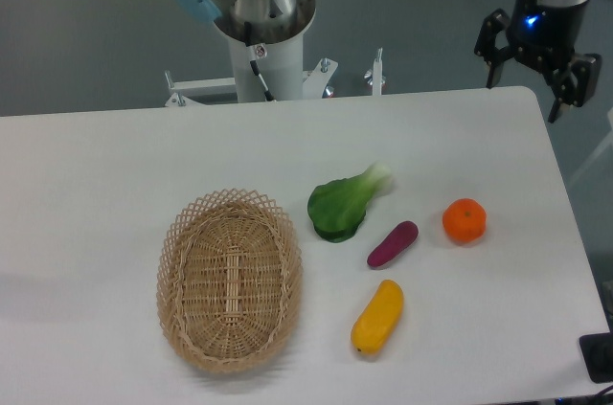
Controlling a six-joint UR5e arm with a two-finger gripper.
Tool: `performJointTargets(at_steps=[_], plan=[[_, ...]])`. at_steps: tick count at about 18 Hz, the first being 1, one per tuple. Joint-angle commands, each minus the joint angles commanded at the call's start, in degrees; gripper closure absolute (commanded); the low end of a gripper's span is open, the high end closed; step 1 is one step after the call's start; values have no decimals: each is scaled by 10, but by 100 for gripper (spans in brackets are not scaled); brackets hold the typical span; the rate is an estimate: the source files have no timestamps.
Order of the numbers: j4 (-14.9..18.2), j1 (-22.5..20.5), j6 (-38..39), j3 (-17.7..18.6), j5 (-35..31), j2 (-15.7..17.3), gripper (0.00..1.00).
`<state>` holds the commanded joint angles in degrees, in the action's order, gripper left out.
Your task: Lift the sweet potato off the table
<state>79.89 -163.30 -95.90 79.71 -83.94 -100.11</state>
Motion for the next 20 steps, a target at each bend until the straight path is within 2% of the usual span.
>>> performJointTargets(at_steps=[4, 7, 10, 13, 16, 18, 20], plan=[[-2, 9, 63, 25, 27, 5, 0], [-6, 33, 154, 35, 32, -2, 0], [-14, 69, 178, 58, 27, -20, 0], [-72, 84, 172, 84, 26, -43, 0], [-94, 99, 171, 105, 21, -62, 0], [-132, 105, 165, 131, 17, -72, 0], [-186, 107, 150, 166, 15, -87, 0]])
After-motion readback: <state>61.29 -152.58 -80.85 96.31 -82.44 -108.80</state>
